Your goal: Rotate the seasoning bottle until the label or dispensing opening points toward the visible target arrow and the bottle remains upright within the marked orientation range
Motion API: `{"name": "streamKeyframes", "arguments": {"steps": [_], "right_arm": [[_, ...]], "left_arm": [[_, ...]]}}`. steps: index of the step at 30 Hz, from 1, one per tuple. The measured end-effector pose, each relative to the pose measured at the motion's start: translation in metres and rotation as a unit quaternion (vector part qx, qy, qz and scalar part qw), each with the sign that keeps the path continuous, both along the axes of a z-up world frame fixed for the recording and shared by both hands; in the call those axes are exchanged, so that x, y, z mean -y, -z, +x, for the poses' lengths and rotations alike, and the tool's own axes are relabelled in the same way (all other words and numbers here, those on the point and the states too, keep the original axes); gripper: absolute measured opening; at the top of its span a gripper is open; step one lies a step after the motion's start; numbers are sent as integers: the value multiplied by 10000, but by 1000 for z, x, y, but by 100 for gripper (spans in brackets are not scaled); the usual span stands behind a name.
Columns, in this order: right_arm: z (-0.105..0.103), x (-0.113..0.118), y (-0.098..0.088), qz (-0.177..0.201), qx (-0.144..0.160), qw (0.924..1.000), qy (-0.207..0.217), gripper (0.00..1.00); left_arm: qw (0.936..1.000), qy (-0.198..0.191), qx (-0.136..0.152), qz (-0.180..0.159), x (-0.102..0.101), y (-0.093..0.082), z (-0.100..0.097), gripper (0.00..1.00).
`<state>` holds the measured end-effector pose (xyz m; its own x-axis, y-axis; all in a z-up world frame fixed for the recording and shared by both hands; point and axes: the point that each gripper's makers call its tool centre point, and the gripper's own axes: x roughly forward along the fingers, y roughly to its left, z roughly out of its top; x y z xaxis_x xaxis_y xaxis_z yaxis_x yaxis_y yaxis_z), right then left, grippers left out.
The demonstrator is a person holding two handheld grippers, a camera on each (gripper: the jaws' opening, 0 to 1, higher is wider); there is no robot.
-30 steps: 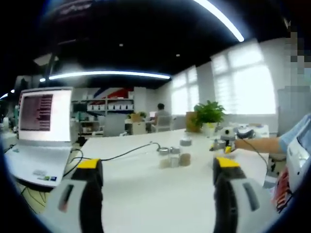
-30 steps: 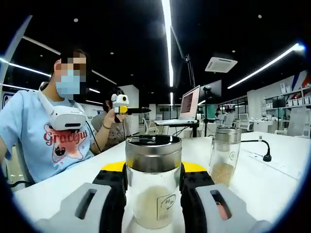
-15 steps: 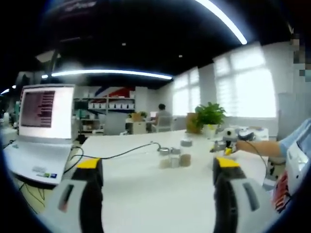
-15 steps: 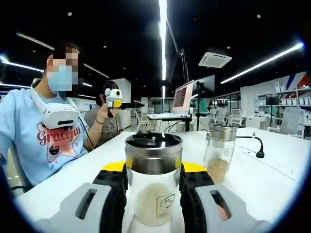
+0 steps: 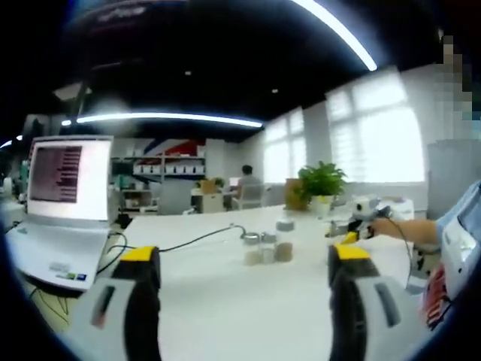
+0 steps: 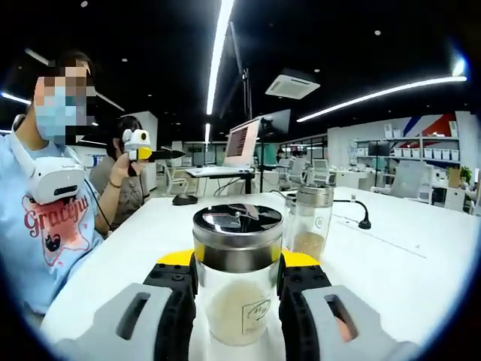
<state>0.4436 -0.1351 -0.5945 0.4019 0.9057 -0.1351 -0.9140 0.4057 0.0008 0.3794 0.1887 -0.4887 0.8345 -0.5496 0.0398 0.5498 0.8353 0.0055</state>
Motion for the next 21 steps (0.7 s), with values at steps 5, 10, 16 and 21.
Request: {"name": "streamKeyframes", "arguments": {"steps": [5,10,16,21], "right_arm": [[7,1,-2,46,52,9960,896,41],[11,8,-1,-54,16,9817,1904,41],[9,18,-3,-62,91,9499,3125,41],[7,21,-4,40,248,9313,3635,41]], "left_arm": [[10000,-3,-63,-29,1,2,0,98],[10000,10,-80,-52,3,2,-1,98],[10000,9,-54,-73,3,1,-2,98],[9999,-2,-52,-107,1,1,-4,98]]}}
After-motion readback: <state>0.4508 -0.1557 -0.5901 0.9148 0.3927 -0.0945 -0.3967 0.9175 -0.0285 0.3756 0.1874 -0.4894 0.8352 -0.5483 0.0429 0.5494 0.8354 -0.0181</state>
